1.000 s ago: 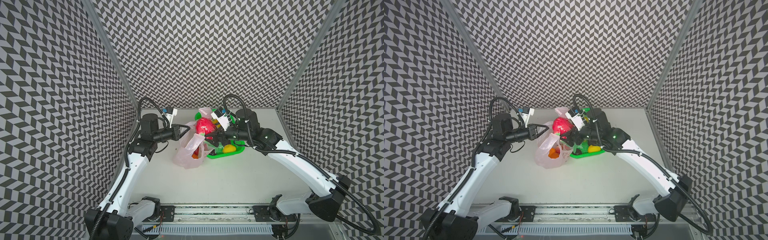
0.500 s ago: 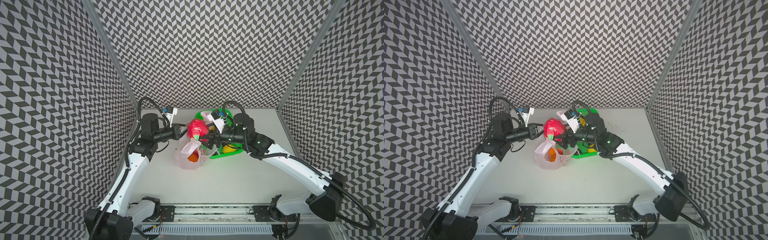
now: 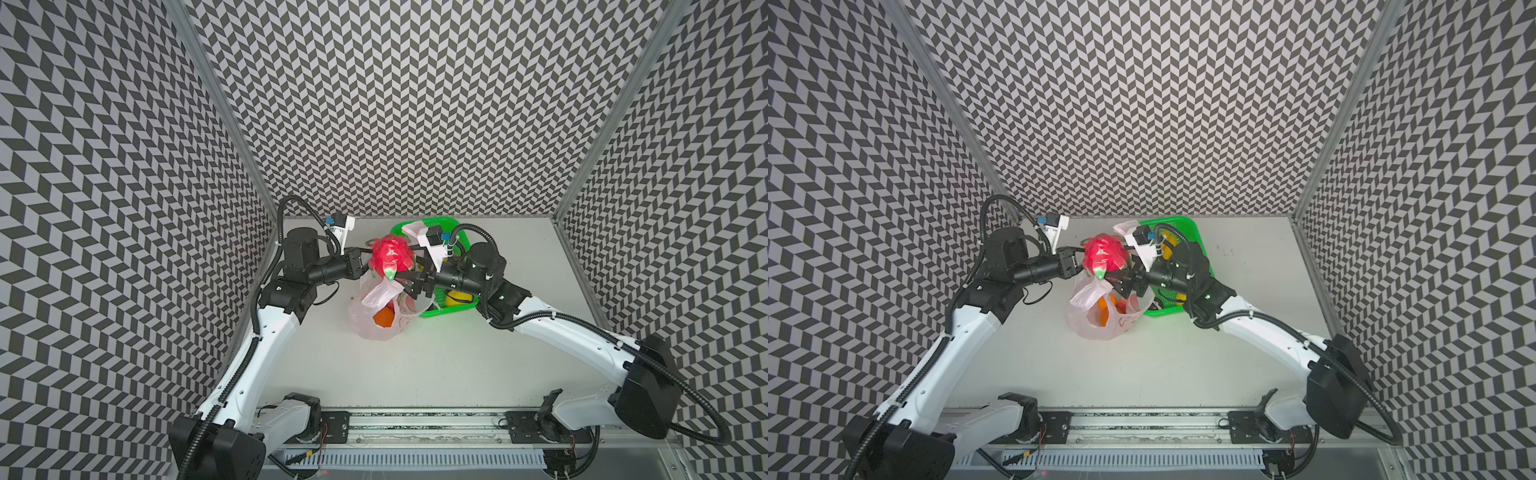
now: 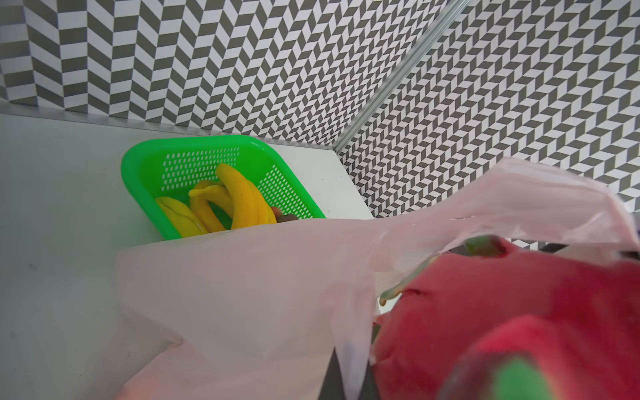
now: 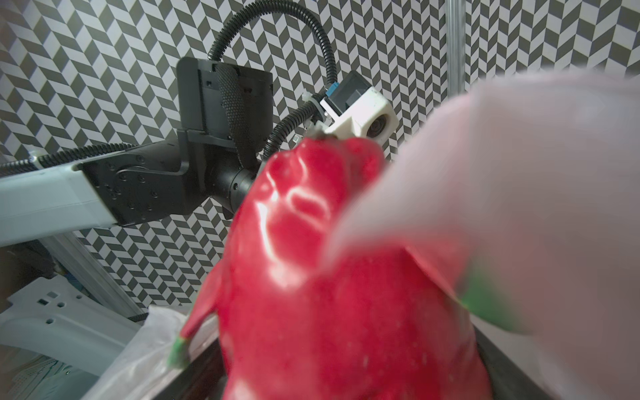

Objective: Place the fake fruits into the plastic bag and tie a complex knot
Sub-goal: 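Push the dragon fruit down into the pink bag opening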

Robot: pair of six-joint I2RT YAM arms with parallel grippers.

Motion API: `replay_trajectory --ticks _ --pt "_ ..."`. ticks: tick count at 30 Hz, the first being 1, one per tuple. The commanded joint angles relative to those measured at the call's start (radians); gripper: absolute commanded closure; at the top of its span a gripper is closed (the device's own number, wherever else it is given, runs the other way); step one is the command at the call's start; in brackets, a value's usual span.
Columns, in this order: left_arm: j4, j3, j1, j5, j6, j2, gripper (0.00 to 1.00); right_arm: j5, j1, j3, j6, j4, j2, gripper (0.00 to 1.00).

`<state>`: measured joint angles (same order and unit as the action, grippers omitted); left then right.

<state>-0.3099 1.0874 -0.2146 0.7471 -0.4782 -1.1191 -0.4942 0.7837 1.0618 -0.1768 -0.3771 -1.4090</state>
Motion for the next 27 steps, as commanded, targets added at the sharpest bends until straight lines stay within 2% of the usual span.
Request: replay_trajectory --ticks 1,5,19,23,27 --pt "0.025 0.0 0.001 -0.031 -0.039 0.009 1.0 -0.001 0.011 -0.05 0.008 -0.191 -0.005 0.58" --pt "0.041 -0.007 0.007 -0.035 -0.076 0.0 1.0 -0.008 0.011 -0.119 0.018 -0.244 -0.021 0.58" --pt "0.017 -0.004 0.035 -0.071 -0.09 -0.007 1.0 0.012 0.012 -0.257 0.084 -0.187 0.04 0.58" --pt "0.015 -0.006 0.035 -0.066 -0.084 -0.01 1.0 0.016 0.012 -0.258 0.083 -0.156 0.077 0.59" --pt "0.023 0.002 0.035 -0.056 -0.084 -0.004 1.0 0.022 0.011 -0.244 0.103 -0.116 0.054 0.59"
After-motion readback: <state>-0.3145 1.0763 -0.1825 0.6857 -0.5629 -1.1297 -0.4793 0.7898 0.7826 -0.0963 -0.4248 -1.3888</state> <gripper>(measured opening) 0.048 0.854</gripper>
